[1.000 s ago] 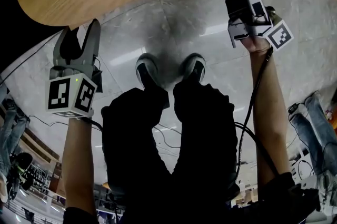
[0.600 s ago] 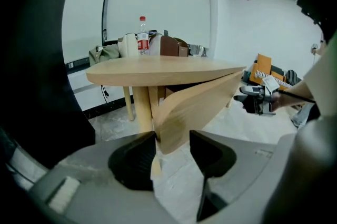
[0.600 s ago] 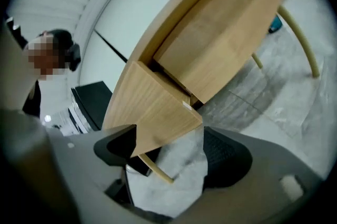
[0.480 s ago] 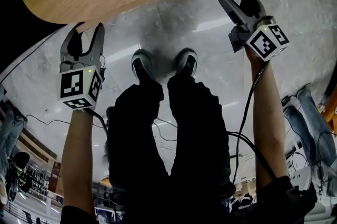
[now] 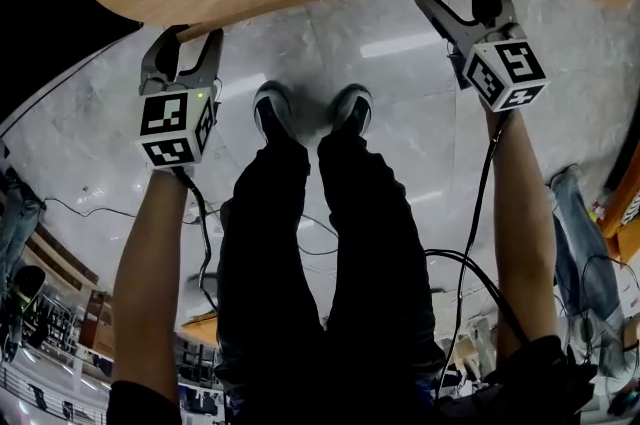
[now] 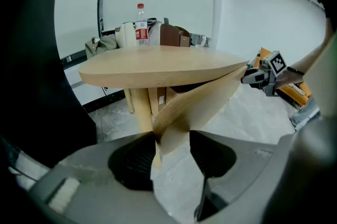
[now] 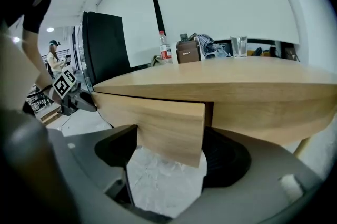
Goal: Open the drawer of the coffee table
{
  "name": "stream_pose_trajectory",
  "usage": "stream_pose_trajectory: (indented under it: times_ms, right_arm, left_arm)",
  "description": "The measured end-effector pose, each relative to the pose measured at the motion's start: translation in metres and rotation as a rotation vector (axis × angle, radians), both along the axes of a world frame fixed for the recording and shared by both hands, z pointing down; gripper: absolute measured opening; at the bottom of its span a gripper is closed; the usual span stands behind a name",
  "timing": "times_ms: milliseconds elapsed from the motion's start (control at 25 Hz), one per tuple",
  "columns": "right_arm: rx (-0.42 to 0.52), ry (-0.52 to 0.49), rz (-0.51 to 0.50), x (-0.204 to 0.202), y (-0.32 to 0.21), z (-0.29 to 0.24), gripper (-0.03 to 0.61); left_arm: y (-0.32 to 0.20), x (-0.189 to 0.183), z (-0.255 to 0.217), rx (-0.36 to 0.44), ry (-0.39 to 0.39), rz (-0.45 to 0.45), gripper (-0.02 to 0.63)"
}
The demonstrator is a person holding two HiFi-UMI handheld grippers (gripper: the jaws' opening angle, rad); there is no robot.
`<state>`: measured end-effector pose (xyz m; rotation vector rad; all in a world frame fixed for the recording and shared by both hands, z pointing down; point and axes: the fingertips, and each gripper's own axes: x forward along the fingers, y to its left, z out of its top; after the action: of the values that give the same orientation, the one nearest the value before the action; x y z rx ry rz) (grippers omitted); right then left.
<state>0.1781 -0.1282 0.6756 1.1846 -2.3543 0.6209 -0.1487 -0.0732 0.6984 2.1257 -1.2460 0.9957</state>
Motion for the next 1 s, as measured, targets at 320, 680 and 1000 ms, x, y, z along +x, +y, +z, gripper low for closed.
stream_pose_trajectory:
  times_ms: [320,680,1000]
  right_arm:
    - [-0.049,0.013,0.017,-0.013,0.023,0.003,0.391]
    - [-0.142,0.016,0.011,0.009,0.074,-0.005,0.391]
    - [-0.203,0.043,0.004,0.009,0.133,0.004,0.393]
  left_arm:
    - [0.023,-0.014,0.004,-0.079,0.012,-0.038,0.210]
    - [0.073,0.008,-0.003,-0.178,-0.010,-0.029,0.210]
    - [0.132,0.007,0.004,-0.222,-0.019,-0.052,0.210]
